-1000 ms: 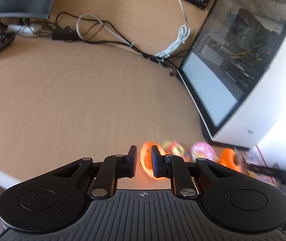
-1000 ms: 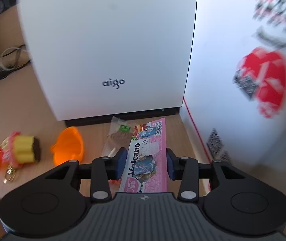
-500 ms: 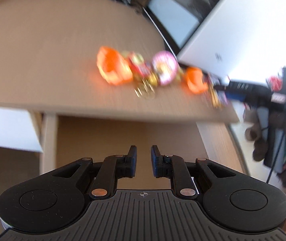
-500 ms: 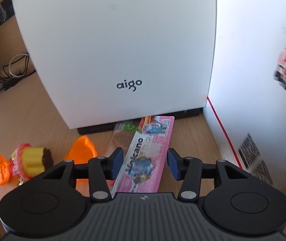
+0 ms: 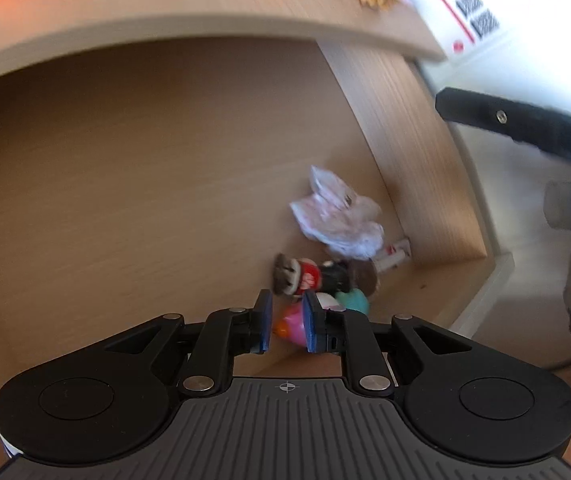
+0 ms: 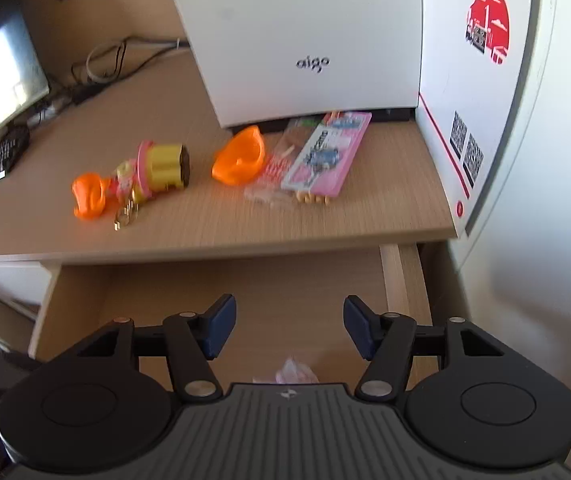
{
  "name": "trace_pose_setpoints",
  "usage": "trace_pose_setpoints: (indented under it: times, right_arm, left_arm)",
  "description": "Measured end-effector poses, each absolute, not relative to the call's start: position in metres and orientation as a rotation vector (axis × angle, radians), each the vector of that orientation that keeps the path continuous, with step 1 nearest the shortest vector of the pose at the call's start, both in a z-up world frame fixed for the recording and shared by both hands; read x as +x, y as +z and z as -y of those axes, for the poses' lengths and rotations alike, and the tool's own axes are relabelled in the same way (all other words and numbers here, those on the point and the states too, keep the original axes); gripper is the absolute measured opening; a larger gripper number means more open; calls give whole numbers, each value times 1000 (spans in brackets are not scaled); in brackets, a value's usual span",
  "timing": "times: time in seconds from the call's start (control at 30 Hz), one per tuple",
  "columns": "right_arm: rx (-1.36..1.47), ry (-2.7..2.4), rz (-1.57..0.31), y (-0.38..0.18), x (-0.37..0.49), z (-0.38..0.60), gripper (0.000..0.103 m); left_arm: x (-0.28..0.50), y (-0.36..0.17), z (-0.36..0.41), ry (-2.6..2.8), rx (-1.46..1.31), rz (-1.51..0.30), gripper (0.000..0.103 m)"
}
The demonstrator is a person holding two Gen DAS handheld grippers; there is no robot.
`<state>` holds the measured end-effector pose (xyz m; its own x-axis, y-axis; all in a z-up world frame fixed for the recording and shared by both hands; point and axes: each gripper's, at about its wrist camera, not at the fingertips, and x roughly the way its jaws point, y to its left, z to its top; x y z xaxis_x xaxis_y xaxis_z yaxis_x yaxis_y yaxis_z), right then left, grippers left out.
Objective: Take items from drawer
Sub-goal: 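Set cup on desktop with left tool while right tool sets Volcano box there, then lower the left tool into the drawer and grasp the pink bird toy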
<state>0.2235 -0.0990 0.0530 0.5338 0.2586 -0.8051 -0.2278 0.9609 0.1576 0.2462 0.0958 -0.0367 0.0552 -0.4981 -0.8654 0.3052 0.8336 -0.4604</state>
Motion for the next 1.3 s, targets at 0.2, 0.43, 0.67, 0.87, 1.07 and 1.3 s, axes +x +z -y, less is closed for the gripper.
trace_pose_setpoints:
  times: [0.2, 0.43, 0.67, 0.87, 1.07, 1.3]
  right_arm:
    - [-12, 259, -976, 47, 213, 104, 60]
    - [-6, 241, -987, 43, 220, 112, 60]
    - [3, 236, -1001, 38, 228, 114, 60]
    - [3, 245, -1070, 24, 233, 112, 60]
    - [75, 298, -1222, -2, 235, 108, 60]
    - [199, 402, -1526, -49, 235, 83, 62]
  left_arm:
    - [262, -57, -65, -547, -180, -1501, 19]
    - [265, -65, -43, -596, -132, -1560, 19]
    - [265, -65, -39, -678, -43, -1578, 31]
    - [284, -52, -63, -434, -17, -1374, 38]
    - [281, -34, -92, -523, -89, -1335, 39]
    - [263, -20, -112, -471, -157, -1266, 39]
